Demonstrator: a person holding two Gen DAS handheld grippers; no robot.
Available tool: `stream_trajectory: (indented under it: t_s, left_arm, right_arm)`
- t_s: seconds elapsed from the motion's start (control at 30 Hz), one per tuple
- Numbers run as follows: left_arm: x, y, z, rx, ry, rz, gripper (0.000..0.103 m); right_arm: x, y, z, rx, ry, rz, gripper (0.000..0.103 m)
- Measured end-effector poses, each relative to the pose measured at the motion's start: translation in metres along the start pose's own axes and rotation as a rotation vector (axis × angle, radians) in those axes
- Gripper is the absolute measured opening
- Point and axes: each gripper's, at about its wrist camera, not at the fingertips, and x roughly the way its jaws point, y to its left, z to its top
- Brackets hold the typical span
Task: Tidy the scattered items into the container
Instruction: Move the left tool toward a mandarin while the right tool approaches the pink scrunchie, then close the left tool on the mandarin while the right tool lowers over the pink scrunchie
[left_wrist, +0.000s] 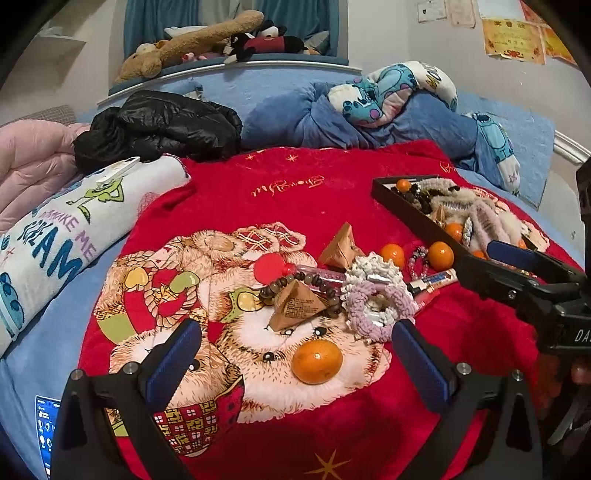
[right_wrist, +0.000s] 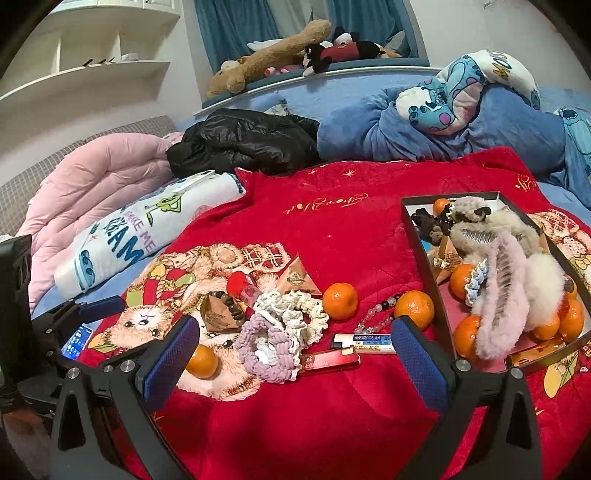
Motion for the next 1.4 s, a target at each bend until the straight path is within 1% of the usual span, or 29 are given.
stream_trajectory:
  t_s: [0.07,0.13,0.27,0.37,0.47,0.73,0.87,0.93,1.07,1.17,1.23,1.33,1.4]
  left_arm:
    - [0.001,0.003,0.001,-0.004,-0.001,0.008,0.103]
    - [0.005,0.005,0.001,-0.009,0.016,0.015,0.103]
    - [0.013,0.009,0.0,-0.036,0.046,-0.013,0.103]
    - [0.016,0.009,-0.001,-0.028,0.051,-0.007,0.103]
    - [0.022,0.009,-0.003,-0.031,0.071,-0.018,0.103]
    - [0.038,0.001,-0.007,-0.02,0.11,-0.042,0.103]
    - [0.049,-0.004,-0.01,-0.008,0.133,-0.051,0.103]
    - [0.055,-0.005,-0.012,-0.002,0.142,-0.043,0.103]
    - [0.068,-0.005,-0.017,-0.006,0.177,-0.047,0.103]
    - [0.07,-0.004,-0.02,-0.015,0.168,-0.053,0.103]
    - [0.071,-0.002,-0.022,-0.013,0.158,-0.045,0.101]
    - [0.074,-0.001,-0.024,-0.013,0.17,-0.048,0.095]
    - [0.077,-0.002,-0.025,-0.016,0.178,-0.06,0.089]
  right_arm:
    - [0.001,-0.001,0.0,0.005,-0.003,0.001,0.103]
    - [0.003,-0.002,0.0,0.016,0.003,0.005,0.103]
    - [0.003,0.001,-0.001,0.006,0.0,0.019,0.103]
    - [0.002,0.004,-0.002,-0.02,-0.004,0.014,0.103]
    - [0.0,0.004,-0.001,-0.029,-0.016,0.017,0.103]
    - [0.003,-0.003,0.001,0.002,-0.001,0.048,0.103]
    - [0.0,-0.005,0.002,0.002,-0.007,0.048,0.103]
    - [-0.002,-0.005,0.002,-0.004,-0.015,0.047,0.103]
    - [-0.005,-0.008,0.005,-0.025,-0.038,0.026,0.103]
    - [-0.006,-0.012,0.006,-0.005,-0.034,0.036,0.103]
    - [-0.007,-0.013,0.006,-0.002,-0.032,0.047,0.103]
    - [-0.007,-0.012,0.006,-0.013,-0.027,0.037,0.103]
    - [-0.005,-0.012,0.005,-0.014,-0.016,0.03,0.103]
